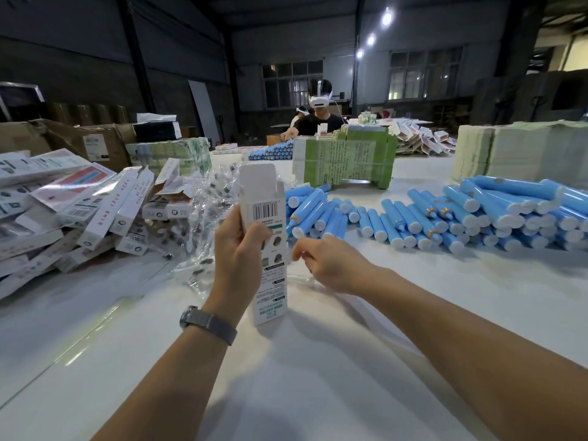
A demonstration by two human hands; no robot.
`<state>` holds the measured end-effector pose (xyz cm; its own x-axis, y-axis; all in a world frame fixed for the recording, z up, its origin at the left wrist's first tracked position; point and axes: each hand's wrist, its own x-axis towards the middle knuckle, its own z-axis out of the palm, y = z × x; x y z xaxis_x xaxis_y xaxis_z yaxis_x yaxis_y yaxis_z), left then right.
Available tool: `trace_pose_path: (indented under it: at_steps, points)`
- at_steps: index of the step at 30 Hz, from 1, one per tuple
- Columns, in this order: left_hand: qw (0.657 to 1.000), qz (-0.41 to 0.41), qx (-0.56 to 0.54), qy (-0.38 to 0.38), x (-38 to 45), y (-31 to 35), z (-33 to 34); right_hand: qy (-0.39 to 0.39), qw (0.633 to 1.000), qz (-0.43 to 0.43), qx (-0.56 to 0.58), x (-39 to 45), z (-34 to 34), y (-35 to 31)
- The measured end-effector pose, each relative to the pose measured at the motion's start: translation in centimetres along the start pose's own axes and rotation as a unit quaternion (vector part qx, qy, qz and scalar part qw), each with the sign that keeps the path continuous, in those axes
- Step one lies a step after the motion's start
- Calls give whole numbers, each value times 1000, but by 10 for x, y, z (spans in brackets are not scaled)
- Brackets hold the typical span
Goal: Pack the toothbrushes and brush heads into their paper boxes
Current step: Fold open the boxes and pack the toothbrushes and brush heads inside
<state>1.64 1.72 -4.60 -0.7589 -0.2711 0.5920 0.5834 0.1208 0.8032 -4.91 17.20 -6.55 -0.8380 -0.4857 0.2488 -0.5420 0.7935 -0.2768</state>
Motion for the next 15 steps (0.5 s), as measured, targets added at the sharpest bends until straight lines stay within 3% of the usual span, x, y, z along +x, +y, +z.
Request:
trace_pose_path:
  at_steps: [3,8,10,12,15]
  points:
    - [1000,7,3,-15,-1,2,0,-51,998,-26,-34,-1,9,-1]
    - [1000,22,6,-20,-2,4,1,-38,999,-37,-8,0,7,-4]
    - [999,27,12,-19,-2,3,0,28,998,-28,46,3,-9,-2]
    - [999,32,2,-33,-3,4,0,130,976,-20,174,4,-36,-3]
    - [996,38,-15,-75,-5,3,2,250,887,-54,385,-4,-75,-19]
